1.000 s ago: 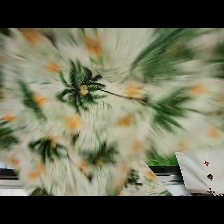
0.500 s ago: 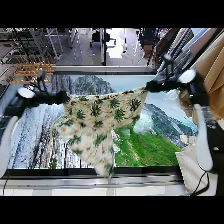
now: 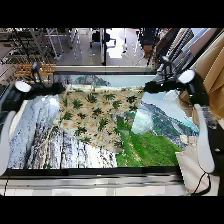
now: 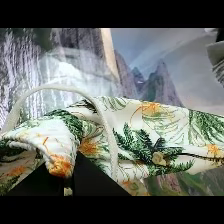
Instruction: Fold the clothes and pants, and hang the long-sleeved shirts on hangers.
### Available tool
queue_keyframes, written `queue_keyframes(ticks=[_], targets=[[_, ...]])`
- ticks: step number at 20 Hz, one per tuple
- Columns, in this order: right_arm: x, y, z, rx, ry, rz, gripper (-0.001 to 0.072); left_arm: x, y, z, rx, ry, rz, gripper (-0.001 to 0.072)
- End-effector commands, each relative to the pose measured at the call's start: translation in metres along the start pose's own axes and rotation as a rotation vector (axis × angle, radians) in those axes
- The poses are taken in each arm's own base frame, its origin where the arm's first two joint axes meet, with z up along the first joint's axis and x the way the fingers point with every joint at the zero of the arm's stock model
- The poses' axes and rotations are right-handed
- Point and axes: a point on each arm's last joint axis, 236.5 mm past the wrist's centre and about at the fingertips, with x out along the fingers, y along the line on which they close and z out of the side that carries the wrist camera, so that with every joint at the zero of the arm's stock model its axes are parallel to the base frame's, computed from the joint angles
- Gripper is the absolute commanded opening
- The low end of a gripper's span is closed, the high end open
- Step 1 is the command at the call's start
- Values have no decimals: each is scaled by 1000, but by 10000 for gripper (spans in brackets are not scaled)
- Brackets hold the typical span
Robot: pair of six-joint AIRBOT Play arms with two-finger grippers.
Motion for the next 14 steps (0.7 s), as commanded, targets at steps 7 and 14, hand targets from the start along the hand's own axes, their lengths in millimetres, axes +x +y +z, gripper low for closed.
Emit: queue_keyframes(ticks=[7,14], targets=[[-271,100,47,-337,-426,-249,9,-335,-223,65,439,-487,-139,10],[-460,159,53,-565,-901,-535,8,-488,-343,9,537,-732,-441,10]])
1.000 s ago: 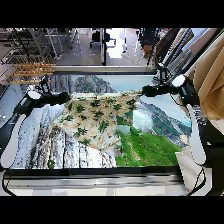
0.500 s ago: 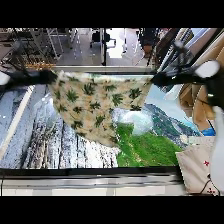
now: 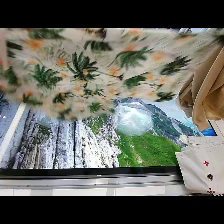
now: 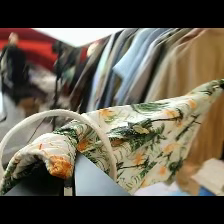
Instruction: Fold the clothes and pants, and hang the long-sleeved shirts on hangers.
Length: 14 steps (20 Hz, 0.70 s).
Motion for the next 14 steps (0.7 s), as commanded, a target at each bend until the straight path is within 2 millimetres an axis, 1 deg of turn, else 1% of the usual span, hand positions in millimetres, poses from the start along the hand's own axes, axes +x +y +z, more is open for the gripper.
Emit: queue_keyframes(ticks=[1,2,3,4,5,6,7,8,9,10,11,12,13,14], targets=[[-70,-18,63,-161,-235,-153,8,-40,-68,36,-19,-126,-156,10],[-79,-20,72,-204,-269,-175,8,-42,-73,38,-32,-133,-178,10],[-81,-22,78,-240,-289,-192,8,-39,-72,36,-39,-125,-184,10],[-79,-22,79,-274,-290,-197,7,-34,-70,28,-46,-95,-190,10],[-67,-22,71,-293,-256,-185,7,-26,-66,14,-61,-39,-202,11],[-49,-21,57,-309,-203,-161,7,-15,-59,-8,-83,40,-216,10],[-26,-20,39,-324,-136,-127,7,-1,-49,-39,-158,142,-233,10],[4,-16,14,-334,-51,-74,7,14,-34,-76,-244,247,-239,10],[37,-9,-16,-332,35,-3,8,28,-17,-113,-325,329,-232,10],[70,0,-47,-308,116,69,8,44,5,-156,-409,399,-208,10],[104,9,-82,-273,196,136,8,60,30,-201,-478,447,-166,10],[141,18,-123,-231,279,199,8,75,59,-243,-545,470,-98,10],[175,28,-168,-186,360,256,8,88,92,-286,-618,485,-8,11],[204,37,-211,-135,433,298,8,98,127,-332,-654,500,92,10]])
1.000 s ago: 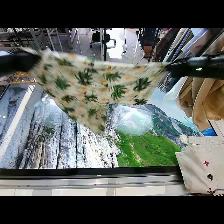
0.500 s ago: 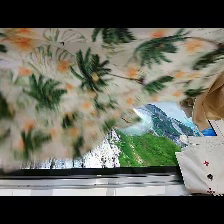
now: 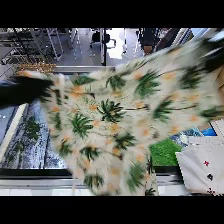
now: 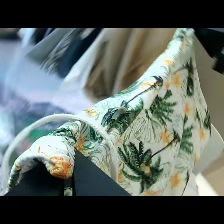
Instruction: Fold the clothes and pants, and hang the long-sleeved shirts on hangers.
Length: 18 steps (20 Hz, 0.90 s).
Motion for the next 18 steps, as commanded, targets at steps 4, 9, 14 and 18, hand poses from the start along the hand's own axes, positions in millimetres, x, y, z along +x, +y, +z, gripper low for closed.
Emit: queue_keyframes(ticks=[4,9,14,18], targets=[[215,88,-196,276,369,305,8,120,280,-123,-390,48,413,11],[239,99,-215,408,390,303,8,170,319,-132,-412,123,351,11],[165,149,-182,485,490,570,8,156,295,-95,-383,150,226,10],[73,201,-220,614,886,775,8,102,252,-150,-485,479,26,9]])
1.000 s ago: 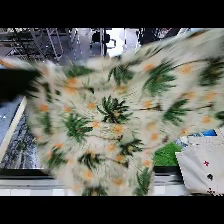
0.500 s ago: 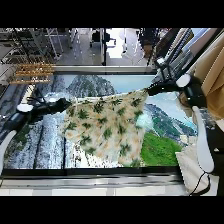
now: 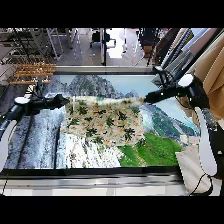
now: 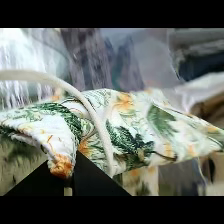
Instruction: Fold the clothes and pants, and hang the long-sleeved shirts on hangers.
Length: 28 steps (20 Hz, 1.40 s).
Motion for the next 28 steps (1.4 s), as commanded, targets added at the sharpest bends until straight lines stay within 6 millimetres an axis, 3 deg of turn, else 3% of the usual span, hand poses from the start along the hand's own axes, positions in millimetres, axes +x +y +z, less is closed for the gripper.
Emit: queue_keyframes(ticks=[1,3,5,9,10,11,12,13,14,16,18,21,24,25,26,28], targets=[[-11,49,-93,195,348,160,8,-43,-2,-81,-53,390,-78,9],[-4,63,-134,290,462,194,8,-67,23,-128,-64,611,43,9],[10,78,-170,322,565,225,8,-82,48,-159,-37,767,180,10],[67,83,-212,320,612,157,10,-66,59,-188,-28,846,236,11],[72,87,-221,327,628,166,12,-65,63,-193,-17,871,254,54],[69,91,-231,330,668,177,78,-66,69,-197,-3,895,282,221],[61,93,-241,332,720,186,255,-70,75,-199,10,911,311,359],[52,91,-248,341,758,188,419,-75,81,-199,22,925,338,459],[42,85,-250,363,761,186,458,-81,86,-199,28,935,363,461],[32,54,-236,460,634,133,459,-91,90,-191,-15,906,397,458],[25,8,-220,644,451,46,461,-100,90,-171,-78,827,439,458],[37,-27,-214,817,255,57,461,-90,59,-142,-97,691,321,447],[70,-30,-226,787,180,88,469,-68,23,-129,-51,621,152,198],[79,-26,-228,767,165,122,494,-63,17,-130,-28,624,131,154],[88,-22,-226,757,143,164,505,-60,13,-134,-4,636,126,50],[104,-12,-212,723,81,253,511,-52,3,-141,64,663,99,11]])
